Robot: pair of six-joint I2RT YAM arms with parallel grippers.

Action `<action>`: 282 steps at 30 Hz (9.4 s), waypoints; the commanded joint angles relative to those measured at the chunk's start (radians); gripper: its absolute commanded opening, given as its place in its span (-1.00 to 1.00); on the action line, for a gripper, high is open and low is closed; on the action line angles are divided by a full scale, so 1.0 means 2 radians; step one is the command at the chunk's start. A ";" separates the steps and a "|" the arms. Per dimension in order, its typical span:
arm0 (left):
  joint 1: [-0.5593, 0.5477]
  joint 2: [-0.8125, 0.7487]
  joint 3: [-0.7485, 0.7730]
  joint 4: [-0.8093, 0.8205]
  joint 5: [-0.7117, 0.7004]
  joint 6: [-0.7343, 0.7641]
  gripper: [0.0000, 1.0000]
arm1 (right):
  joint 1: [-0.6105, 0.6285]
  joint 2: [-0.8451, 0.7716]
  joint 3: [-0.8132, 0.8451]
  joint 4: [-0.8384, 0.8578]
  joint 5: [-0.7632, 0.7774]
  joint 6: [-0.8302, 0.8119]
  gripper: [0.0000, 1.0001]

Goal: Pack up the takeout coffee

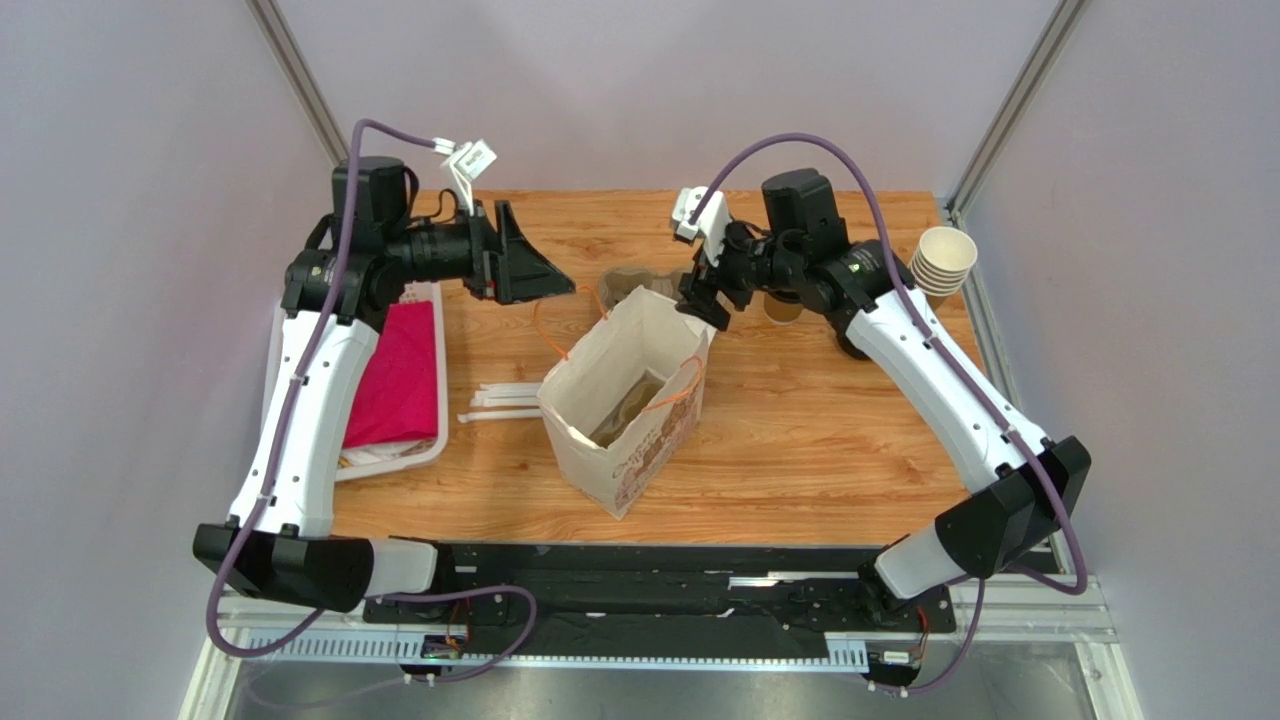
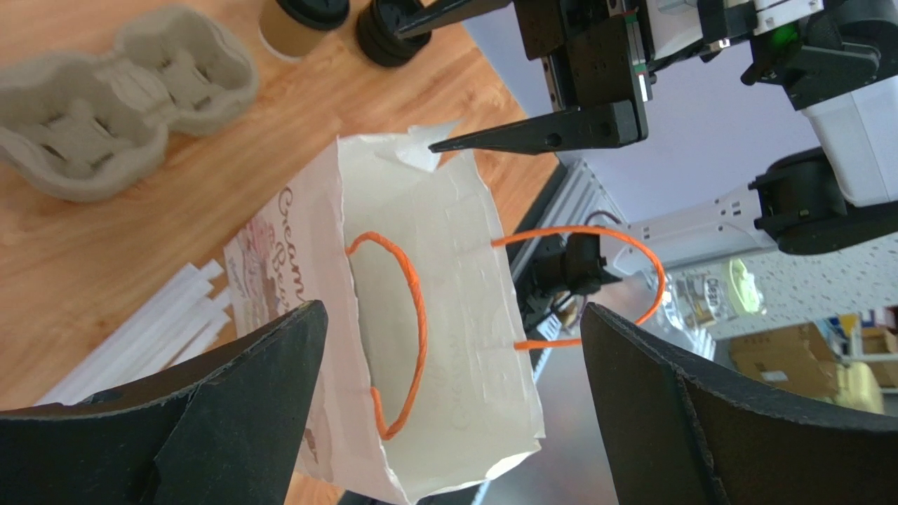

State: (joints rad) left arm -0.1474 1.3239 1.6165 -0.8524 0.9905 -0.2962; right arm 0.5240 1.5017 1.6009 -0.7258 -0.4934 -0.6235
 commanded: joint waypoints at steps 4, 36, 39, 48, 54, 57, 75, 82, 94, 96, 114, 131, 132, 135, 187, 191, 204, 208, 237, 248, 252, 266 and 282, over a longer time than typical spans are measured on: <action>0.011 -0.043 0.015 0.089 -0.020 -0.017 0.98 | -0.056 -0.023 0.053 0.023 0.005 0.109 0.62; 0.012 -0.051 -0.002 0.075 -0.090 0.041 0.98 | -0.206 0.232 0.113 -0.024 0.143 0.128 0.83; 0.012 -0.048 -0.001 0.077 -0.088 0.038 0.98 | -0.206 0.242 0.115 -0.019 0.146 0.125 0.82; 0.012 -0.041 -0.001 0.080 -0.085 0.035 0.99 | -0.206 0.259 0.114 -0.004 0.153 0.123 0.82; 0.012 -0.042 -0.004 0.080 -0.085 0.035 0.98 | -0.206 0.266 0.114 0.002 0.152 0.122 0.81; 0.012 -0.041 -0.005 0.079 -0.086 0.035 0.98 | -0.206 0.268 0.111 0.008 0.152 0.122 0.79; 0.013 -0.032 -0.003 0.029 -0.093 0.058 0.98 | -0.206 0.272 0.062 0.014 0.156 0.096 0.25; 0.021 -0.039 -0.008 0.012 -0.105 0.064 0.98 | -0.207 0.245 0.072 0.004 0.149 0.096 -0.13; 0.022 -0.076 -0.016 -0.025 -0.114 0.116 0.98 | -0.219 0.154 0.134 -0.080 0.099 0.099 -0.27; 0.022 -0.081 -0.015 -0.031 -0.122 0.126 0.98 | -0.218 0.134 0.147 -0.091 0.084 0.102 -0.27; 0.051 -0.107 -0.058 0.009 -0.129 0.062 0.96 | -0.153 -0.070 0.258 -0.271 -0.032 0.095 -0.34; 0.086 -0.114 -0.066 0.018 -0.118 0.045 0.94 | -0.022 -0.191 0.125 -0.330 -0.016 0.092 -0.45; 0.086 -0.114 -0.068 0.017 -0.112 0.047 0.91 | -0.022 -0.193 0.122 -0.323 -0.004 0.102 -0.45; 0.085 -0.110 -0.070 0.011 -0.061 0.065 0.81 | -0.022 -0.195 0.123 -0.303 0.036 0.119 -0.46; -0.176 -0.110 -0.181 0.185 -0.034 -0.121 -1.00 | 0.101 -0.094 0.086 -0.165 0.037 0.179 -0.55; -0.176 -0.133 -0.212 0.200 -0.030 -0.128 -1.00 | 0.115 -0.088 0.065 -0.149 0.043 0.164 -0.58; -0.175 -0.194 -0.252 0.158 -0.078 -0.071 -0.57 | 0.163 -0.123 -0.048 -0.101 0.109 0.138 -0.58; -0.175 -0.225 -0.262 0.120 -0.141 -0.055 0.69 | 0.164 -0.113 -0.037 -0.107 0.119 0.142 -0.58; -0.289 -0.142 -0.043 -0.016 -0.231 0.139 0.09 | 0.168 -0.049 0.013 -0.093 0.134 0.192 -0.58; -0.288 -0.127 -0.067 -0.009 -0.385 0.123 0.21 | 0.168 -0.049 0.008 -0.095 0.134 0.191 -0.57; -0.288 -0.113 -0.061 -0.035 -0.399 0.127 0.23 | 0.168 -0.048 0.006 -0.097 0.132 0.189 -0.57; -0.277 -0.061 -0.062 -0.074 -0.437 0.114 -0.08 | 0.169 -0.044 0.005 -0.097 0.132 0.188 -0.57; -0.268 -0.040 -0.082 -0.072 -0.449 0.081 -0.20 | 0.168 -0.041 0.004 -0.096 0.131 0.187 -0.57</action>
State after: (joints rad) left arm -0.6857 1.2510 1.4662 -1.0138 0.0734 -0.1226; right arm 0.8608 1.4223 1.6001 -0.9520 -0.2337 -0.2577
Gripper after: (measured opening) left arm 0.440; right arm 0.716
